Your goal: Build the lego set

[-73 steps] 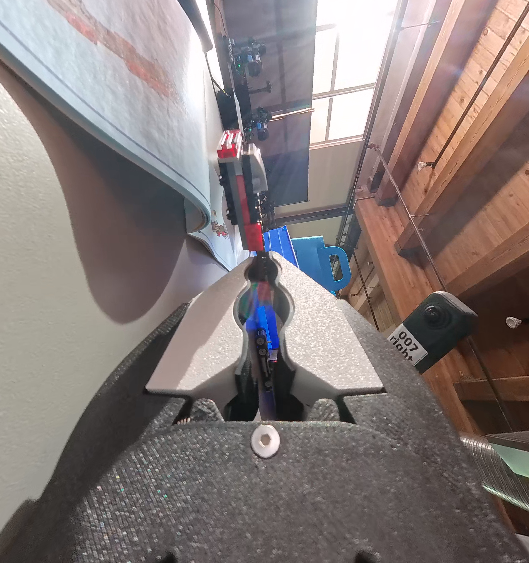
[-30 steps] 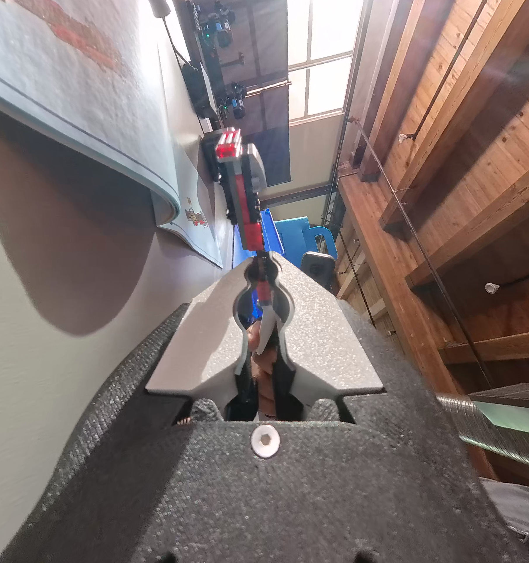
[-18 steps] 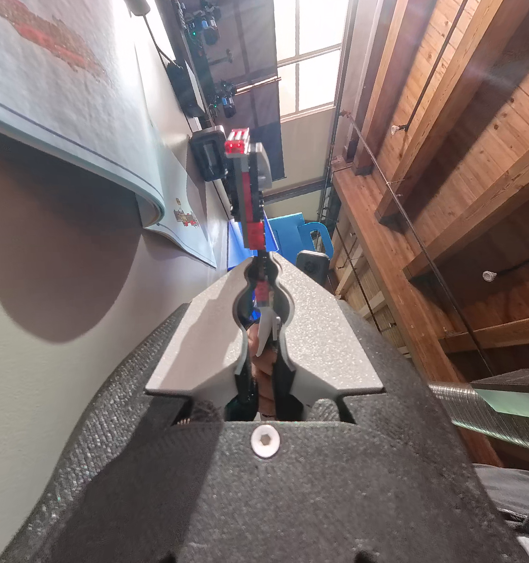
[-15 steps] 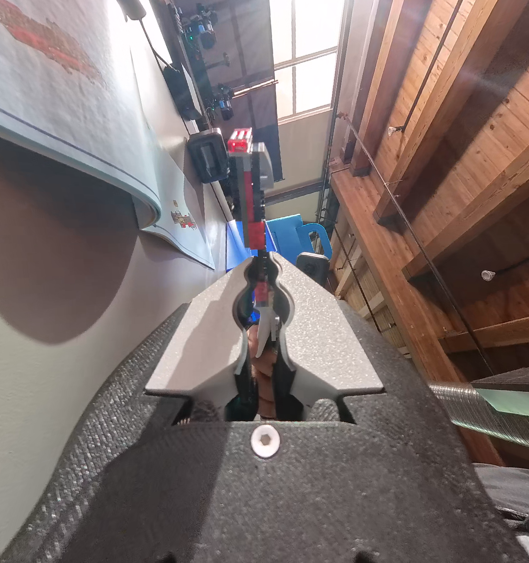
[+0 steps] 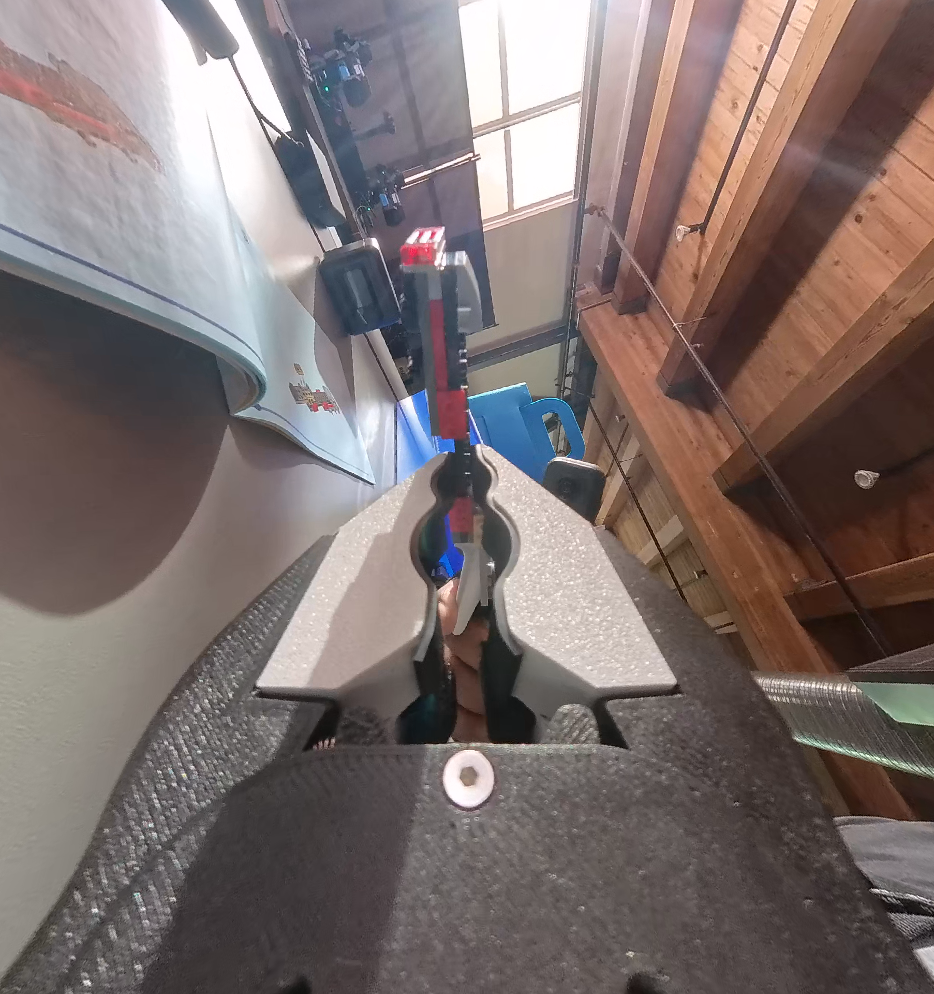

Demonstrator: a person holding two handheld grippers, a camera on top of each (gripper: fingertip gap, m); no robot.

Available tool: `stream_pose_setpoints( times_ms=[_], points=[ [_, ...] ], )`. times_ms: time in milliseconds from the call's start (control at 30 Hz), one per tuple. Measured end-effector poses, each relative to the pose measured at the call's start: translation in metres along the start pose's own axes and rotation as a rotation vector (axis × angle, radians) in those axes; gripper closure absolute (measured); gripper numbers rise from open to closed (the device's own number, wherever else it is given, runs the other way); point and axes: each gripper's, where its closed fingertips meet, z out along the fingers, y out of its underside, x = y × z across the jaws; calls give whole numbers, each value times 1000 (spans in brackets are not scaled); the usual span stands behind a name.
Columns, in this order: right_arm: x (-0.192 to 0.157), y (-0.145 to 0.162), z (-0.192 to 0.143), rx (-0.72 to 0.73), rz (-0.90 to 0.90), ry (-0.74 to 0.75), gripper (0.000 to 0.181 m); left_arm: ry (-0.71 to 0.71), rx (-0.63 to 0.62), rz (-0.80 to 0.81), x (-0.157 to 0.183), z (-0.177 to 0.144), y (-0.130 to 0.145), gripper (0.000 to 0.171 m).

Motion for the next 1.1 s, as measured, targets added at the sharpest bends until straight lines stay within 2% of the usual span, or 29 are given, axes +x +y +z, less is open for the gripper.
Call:
stream_pose_setpoints(
  times_ms=[167, 267, 367, 567, 733, 1100],
  points=[
    [-6, -5, -2, 32, 37, -50, 170, 32, 6, 14, 5, 0, -1, 166],
    [-9, -3, -4, 24, 47, -63, 155, 36, 20, 15, 6, -1, -4, 167],
    [-13, 0, -4, 12, 59, -82, 154, 40, 21, 27, 7, -1, -4, 167],
    [-17, 0, -3, 15, 79, -112, 157, 53, 9, 92, 13, 1, -2, 167],
    [-18, -1, -5, 22, 86, -129, 168, 64, -5, 138, 18, 2, 2, 167],
    [-22, 0, -8, 26, 82, -168, 170, 92, -18, 157, 23, 4, 4, 166]
  ],
)
